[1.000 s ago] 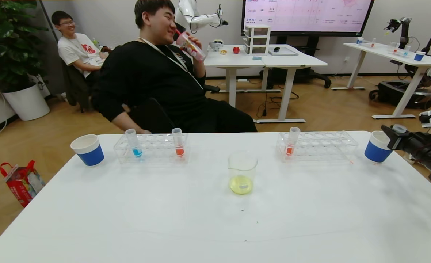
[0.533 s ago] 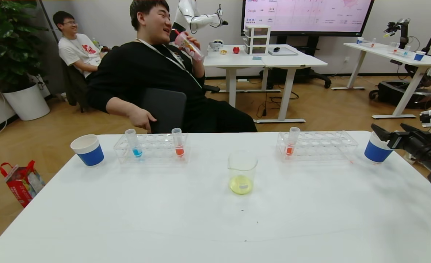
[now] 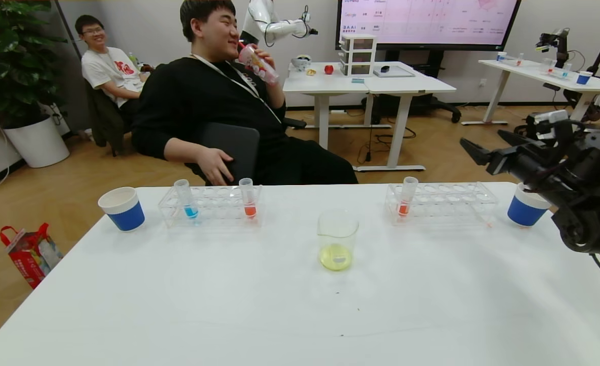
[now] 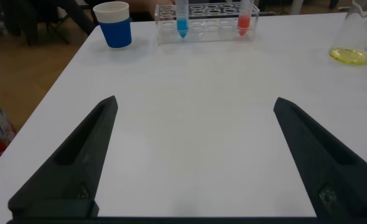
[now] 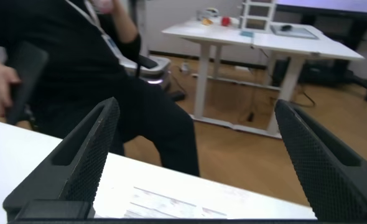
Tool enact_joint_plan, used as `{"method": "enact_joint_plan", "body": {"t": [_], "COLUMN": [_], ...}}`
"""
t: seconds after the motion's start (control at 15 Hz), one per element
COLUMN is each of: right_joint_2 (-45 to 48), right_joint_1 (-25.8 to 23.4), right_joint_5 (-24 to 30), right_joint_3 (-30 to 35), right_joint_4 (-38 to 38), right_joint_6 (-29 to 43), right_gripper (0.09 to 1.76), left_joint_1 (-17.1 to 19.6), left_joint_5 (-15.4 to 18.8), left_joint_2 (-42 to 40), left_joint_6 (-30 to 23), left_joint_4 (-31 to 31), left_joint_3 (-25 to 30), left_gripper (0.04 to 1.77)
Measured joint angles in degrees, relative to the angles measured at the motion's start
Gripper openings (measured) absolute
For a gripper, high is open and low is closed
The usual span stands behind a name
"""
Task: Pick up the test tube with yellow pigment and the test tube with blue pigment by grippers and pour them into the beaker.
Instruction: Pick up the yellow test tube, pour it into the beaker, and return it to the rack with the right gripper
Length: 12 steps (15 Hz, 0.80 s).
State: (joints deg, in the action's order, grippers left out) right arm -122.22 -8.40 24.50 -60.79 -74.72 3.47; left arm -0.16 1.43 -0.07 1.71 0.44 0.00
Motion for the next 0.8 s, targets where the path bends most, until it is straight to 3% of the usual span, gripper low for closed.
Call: {"method": "enact_joint_plan", "body": {"t": [0.2,0.33,0.6,0.8], "right_joint_2": [7.4,12.0,20.8,29.3], "right_joint_1": [12.0,17.7,20.8,21.0], "right_joint_5": [-2.7,-12.9,-28.0,-30.5], "right_joint_3": [-2.5,-3.7,-0.3,8.4], "right_joint_4": [7.8,11.0,18.3,19.4], "right_joint_6": [0.0,-0.6,-5.3,-7.4], "right_gripper": [1.74,1.74,1.74,1.74], "left_joint_1": [0.0,0.0,0.0,0.0], "left_joint_5": [0.0,0.0,0.0,0.0], "left_joint_2": [0.0,0.0,0.0,0.0], "left_joint_6": [0.0,0.0,0.0,0.0], "left_joint_4": [0.0,0.0,0.0,0.0], "left_joint_3": [0.0,0.0,0.0,0.0], "left_gripper": [1.75,1.75,1.75,1.75]}}
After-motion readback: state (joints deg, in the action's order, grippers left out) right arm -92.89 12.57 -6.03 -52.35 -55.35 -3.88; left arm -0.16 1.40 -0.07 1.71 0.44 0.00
